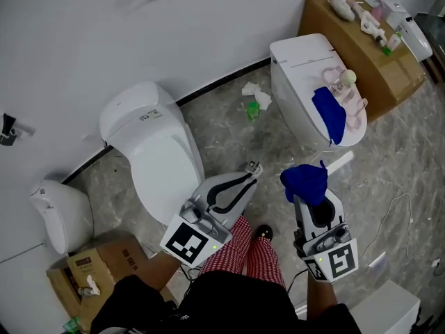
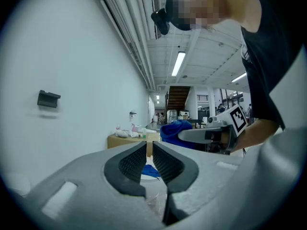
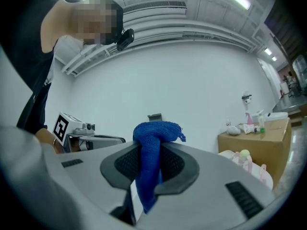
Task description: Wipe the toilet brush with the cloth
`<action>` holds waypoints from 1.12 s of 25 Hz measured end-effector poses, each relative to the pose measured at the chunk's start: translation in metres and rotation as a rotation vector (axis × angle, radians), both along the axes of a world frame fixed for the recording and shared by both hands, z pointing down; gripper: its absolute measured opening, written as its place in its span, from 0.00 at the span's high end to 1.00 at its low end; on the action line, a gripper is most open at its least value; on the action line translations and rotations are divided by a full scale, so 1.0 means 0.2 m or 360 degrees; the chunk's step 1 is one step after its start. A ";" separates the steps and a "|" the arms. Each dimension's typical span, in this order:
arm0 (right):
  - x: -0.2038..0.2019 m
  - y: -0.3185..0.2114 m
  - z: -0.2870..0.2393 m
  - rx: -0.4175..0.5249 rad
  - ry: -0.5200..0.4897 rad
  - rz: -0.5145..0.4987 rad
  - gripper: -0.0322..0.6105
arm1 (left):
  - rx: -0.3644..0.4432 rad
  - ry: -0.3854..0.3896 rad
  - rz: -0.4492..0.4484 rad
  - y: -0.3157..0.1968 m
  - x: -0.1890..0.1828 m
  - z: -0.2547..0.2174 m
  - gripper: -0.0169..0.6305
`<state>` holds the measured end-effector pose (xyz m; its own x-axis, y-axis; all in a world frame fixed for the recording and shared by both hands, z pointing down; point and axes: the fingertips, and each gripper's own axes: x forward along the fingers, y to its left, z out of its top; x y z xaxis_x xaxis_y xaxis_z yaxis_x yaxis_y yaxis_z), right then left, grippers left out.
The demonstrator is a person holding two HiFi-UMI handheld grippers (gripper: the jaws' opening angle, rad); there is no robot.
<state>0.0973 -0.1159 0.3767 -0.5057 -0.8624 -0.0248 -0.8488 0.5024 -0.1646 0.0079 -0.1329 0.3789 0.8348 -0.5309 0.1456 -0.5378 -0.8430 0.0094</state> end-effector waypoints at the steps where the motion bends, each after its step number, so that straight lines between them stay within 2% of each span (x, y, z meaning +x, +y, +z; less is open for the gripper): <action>1: 0.00 -0.01 0.02 -0.0008 0.0002 0.0006 0.83 | -0.0011 -0.0003 -0.0002 -0.01 -0.01 0.02 0.93; 18: 0.04 -0.11 0.34 -0.0102 0.0028 0.0079 0.83 | -0.0199 -0.0008 0.0026 -0.16 0.06 0.41 0.81; 28: 0.07 -0.17 0.55 -0.0140 0.0048 0.0116 0.83 | -0.0069 -0.0144 0.0109 -0.21 0.10 0.63 0.78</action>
<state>0.1105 -0.1505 0.4862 -0.4411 -0.8950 0.0670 -0.8877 0.4241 -0.1790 0.0289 -0.1753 0.5056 0.8513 -0.4648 0.2434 -0.4793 -0.8776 0.0004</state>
